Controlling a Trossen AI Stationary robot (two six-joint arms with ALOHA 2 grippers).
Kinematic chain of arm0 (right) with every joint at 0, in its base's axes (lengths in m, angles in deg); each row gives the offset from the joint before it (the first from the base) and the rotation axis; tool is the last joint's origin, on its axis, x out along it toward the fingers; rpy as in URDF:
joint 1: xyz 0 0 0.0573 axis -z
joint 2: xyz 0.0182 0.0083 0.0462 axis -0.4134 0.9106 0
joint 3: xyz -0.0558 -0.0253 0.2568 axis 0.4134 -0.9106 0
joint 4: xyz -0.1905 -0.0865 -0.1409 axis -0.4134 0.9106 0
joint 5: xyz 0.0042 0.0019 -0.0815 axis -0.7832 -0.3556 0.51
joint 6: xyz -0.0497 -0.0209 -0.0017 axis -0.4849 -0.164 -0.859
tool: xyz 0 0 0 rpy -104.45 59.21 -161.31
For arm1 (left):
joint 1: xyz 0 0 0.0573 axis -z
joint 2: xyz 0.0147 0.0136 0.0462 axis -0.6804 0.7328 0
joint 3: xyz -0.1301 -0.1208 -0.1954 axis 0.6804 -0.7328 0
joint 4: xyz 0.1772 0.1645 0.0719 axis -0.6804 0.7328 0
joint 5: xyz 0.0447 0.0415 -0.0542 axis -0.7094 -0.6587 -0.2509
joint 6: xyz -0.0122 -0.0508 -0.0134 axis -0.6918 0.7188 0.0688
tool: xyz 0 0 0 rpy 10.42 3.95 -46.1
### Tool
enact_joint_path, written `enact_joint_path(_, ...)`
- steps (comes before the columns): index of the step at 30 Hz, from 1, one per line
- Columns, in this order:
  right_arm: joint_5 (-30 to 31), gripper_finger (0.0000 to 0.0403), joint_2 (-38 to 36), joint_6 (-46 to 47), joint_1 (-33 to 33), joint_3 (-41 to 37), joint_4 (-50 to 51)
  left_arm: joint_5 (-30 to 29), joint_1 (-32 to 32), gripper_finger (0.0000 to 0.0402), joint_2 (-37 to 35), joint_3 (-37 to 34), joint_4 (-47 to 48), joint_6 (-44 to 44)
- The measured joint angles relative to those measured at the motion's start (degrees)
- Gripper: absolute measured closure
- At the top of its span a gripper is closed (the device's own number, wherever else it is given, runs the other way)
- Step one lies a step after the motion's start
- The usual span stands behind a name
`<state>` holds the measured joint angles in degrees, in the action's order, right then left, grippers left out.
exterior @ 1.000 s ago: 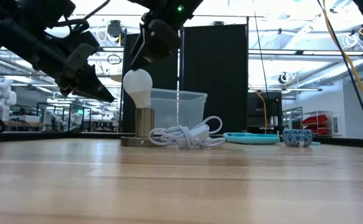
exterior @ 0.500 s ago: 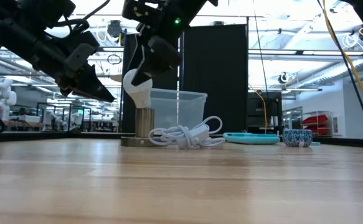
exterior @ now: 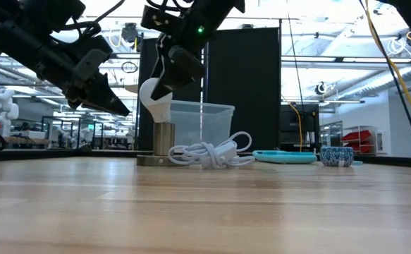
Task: Screw lightbulb
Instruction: Insert the white lightbulb into the desk lamp
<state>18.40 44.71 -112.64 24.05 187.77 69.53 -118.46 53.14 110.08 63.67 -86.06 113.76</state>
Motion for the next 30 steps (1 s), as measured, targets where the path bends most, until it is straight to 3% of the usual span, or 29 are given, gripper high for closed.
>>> enact_joint_path(15,-3.4,0.0067,0.0,5.2,1.9,0.0,0.1,0.0,0.0,0.0401,0.0,0.0,0.0,0.0)
enact_joint_path(30,-5.4,0.0133,0.0,8.5,3.1,0.0,-0.3,0.0,0.0,0.0401,0.0,0.0,0.0,-0.1)
